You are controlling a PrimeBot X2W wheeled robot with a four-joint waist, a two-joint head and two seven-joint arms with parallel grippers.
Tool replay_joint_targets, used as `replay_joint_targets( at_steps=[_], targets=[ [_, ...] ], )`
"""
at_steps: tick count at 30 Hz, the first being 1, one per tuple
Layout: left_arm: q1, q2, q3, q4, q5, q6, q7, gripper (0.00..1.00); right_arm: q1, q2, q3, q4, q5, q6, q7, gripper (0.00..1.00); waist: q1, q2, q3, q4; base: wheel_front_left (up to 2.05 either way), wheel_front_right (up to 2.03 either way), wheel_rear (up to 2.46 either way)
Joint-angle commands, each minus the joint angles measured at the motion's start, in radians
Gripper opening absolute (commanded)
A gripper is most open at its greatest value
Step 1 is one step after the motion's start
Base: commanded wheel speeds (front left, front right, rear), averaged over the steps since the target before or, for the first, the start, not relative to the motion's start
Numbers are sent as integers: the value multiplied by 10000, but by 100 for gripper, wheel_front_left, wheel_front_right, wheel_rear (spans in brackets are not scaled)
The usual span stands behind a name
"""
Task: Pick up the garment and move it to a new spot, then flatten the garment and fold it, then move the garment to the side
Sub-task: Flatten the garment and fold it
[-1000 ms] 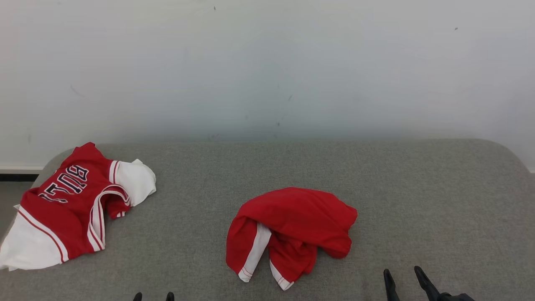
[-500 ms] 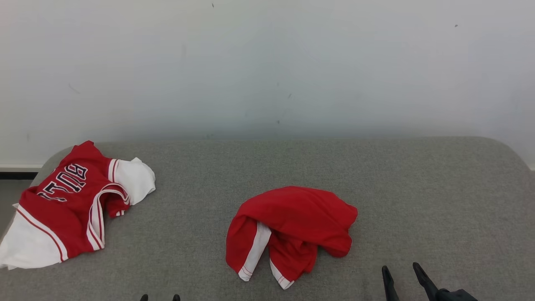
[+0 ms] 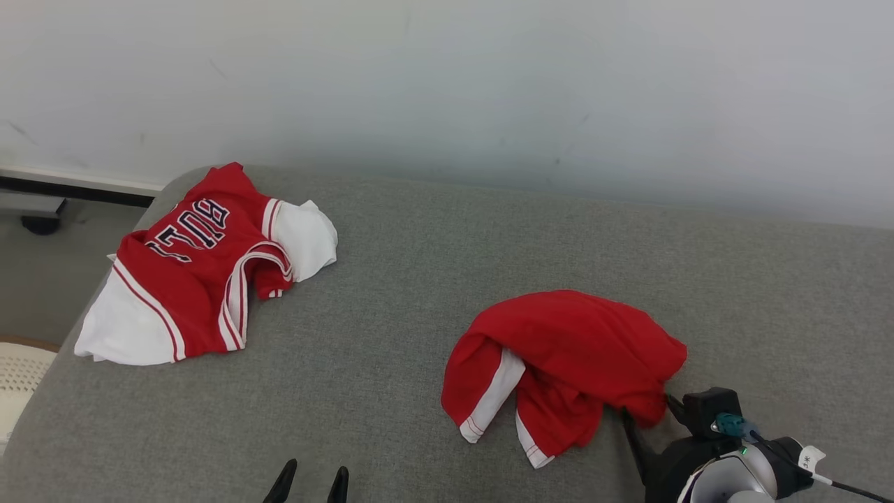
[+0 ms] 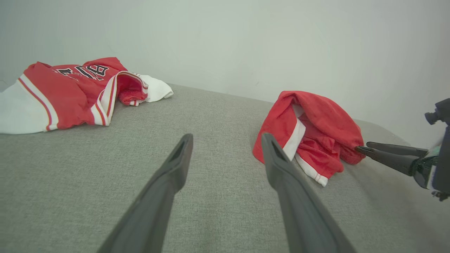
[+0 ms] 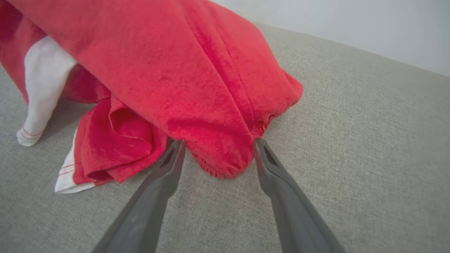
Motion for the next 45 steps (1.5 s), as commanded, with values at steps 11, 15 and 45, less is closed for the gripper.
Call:
replay_joint_targets(
  at_steps=[11,15,45],
  targets=[
    [73,-39,35,89,-23,67,-40,100,-375,-273,454,173,371,1,-271,0,-2,-1,-86,-1,0,0,0],
    [162,13,-134,297,44,-78,-40,100,-52,-613,528,-1150,740,1,332,0,-2,-1,-257,-288,0,0,0],
    [-494,-25,-1158,734,-106,-336,-40,100,-2897,-1458,-3070,-549,2040,2,3752,100,-2,-1,70,1684,0,0,0]
  ],
)
